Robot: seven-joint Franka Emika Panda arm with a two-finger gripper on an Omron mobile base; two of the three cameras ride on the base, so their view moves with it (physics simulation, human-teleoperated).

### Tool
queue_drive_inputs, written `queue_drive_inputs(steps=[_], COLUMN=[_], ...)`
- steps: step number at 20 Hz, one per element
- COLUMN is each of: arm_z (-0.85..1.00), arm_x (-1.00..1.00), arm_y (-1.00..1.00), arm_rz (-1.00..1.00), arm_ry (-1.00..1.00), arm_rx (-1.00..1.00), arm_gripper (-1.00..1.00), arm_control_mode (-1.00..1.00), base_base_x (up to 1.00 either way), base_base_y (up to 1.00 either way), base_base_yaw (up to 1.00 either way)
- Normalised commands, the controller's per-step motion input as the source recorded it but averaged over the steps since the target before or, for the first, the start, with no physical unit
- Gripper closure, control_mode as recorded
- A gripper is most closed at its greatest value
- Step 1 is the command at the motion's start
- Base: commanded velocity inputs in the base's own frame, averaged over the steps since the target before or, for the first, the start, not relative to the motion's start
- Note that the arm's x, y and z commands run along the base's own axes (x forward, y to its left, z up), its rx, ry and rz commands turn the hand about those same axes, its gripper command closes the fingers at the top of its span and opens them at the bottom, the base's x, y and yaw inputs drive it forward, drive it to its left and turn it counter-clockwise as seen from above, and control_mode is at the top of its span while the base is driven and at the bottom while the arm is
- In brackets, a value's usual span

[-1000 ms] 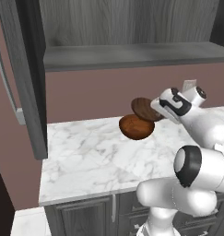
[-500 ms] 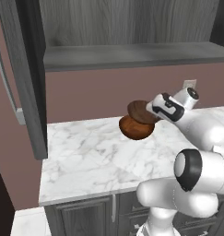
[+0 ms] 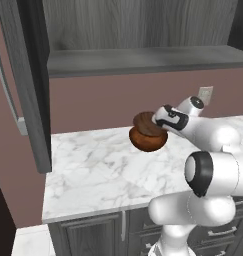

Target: Pick up the bowls on the counter and stack them on top of one another in the open cabinet. Place the smaller bowl on top of the larger bowl.

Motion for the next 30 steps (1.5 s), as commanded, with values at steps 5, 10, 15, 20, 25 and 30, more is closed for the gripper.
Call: queue_drive_inputs(steps=[5, 10, 15, 20, 25, 30], arm_z=[-0.27, -0.25, -0.21, -0.2, -0.15, -0.13], arm_x=[0.16, 0.15, 0.13, 0.08, 0.15, 0.29], arm_y=[0.0, 0.0, 0.0, 0.0, 0.0, -0.02], arm_rz=[0.0, 0.0, 0.0, 0.0, 0.0, 0.0], arm_ry=[0.0, 0.0, 0.0, -0.01, -0.02, -0.02], arm_rx=[-0.02, -0.01, 0.0, 0.0, 0.0, 0.0], arm_gripper=[1.0, 1.0, 1.0, 1.0, 1.0, 1.0], arm_control_mode=[-1.0, -1.0, -1.0, -1.0, -1.0, -1.0], base_base_x=[0.0, 0.0, 0.0, 0.0, 0.0, 0.0], base_base_y=[0.0, 0.0, 0.0, 0.0, 0.0, 0.0], base_base_yaw=[0.0, 0.0, 0.0, 0.0, 0.0, 0.0])
